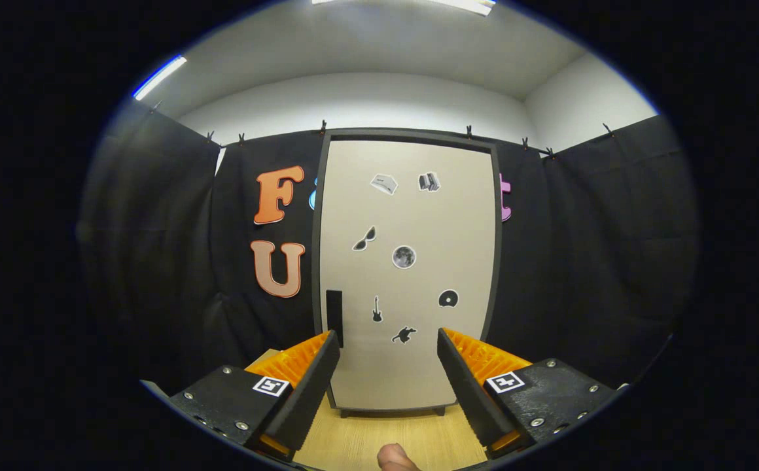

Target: Open the shoe cabinet door, grab the shoes and put them into the shoe cabinet, then close the shoe cabinet door.

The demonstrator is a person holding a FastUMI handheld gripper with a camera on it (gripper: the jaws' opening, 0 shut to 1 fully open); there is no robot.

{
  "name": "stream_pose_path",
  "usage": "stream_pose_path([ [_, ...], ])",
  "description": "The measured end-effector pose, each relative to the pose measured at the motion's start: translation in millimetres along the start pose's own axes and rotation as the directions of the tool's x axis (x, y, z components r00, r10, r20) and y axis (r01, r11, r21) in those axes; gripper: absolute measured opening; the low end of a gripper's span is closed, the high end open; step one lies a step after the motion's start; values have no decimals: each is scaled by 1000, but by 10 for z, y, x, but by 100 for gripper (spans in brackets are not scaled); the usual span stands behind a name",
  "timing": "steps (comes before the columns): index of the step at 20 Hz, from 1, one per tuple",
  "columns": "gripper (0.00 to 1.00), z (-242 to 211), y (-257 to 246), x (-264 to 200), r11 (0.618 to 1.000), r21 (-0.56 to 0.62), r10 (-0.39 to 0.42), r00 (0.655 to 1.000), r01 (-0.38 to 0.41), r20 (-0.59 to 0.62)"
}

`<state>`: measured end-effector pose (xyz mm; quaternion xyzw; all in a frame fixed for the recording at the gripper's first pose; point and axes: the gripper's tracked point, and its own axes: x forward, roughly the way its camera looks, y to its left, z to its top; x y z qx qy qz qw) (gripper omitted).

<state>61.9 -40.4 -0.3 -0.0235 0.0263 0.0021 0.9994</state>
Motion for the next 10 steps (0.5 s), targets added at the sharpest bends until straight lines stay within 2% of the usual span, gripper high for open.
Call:
stream_pose_path([
  [5,94,-15,-461,-467,999,30,-37,999,36,5],
  [10,94,-42,-748,-710,997,60,-47,999,46,6],
])
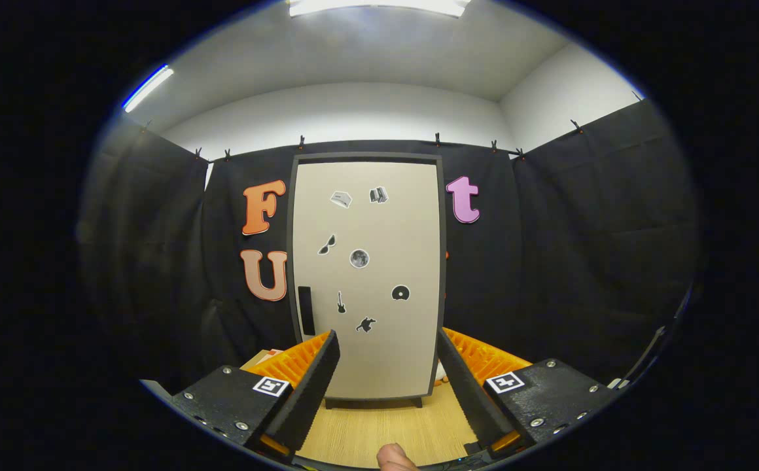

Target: Open the shoe cabinet door, grab the shoes and put them into the shoe cabinet, then close the shoe cabinet door.

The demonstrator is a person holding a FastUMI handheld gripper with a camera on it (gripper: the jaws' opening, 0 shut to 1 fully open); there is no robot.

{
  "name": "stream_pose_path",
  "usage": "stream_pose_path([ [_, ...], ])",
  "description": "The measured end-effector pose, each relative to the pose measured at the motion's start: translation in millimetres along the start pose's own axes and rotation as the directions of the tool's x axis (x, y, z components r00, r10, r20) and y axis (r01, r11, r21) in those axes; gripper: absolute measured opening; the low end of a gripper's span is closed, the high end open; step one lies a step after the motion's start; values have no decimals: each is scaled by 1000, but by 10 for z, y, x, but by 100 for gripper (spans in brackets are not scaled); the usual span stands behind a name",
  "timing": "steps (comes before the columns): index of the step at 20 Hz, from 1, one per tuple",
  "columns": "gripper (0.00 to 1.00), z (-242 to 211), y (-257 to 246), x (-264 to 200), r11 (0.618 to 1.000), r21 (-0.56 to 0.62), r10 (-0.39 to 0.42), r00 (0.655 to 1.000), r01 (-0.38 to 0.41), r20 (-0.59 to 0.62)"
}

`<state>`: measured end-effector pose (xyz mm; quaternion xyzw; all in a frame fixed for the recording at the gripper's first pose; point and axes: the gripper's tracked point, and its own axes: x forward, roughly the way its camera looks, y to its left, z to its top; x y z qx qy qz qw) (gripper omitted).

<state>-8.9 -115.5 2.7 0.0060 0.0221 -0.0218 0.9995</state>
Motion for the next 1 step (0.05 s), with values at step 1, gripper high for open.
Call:
stream_pose_path([
  [1,94,-8,-41,-32,1000,3,0,1000,0,-2],
])
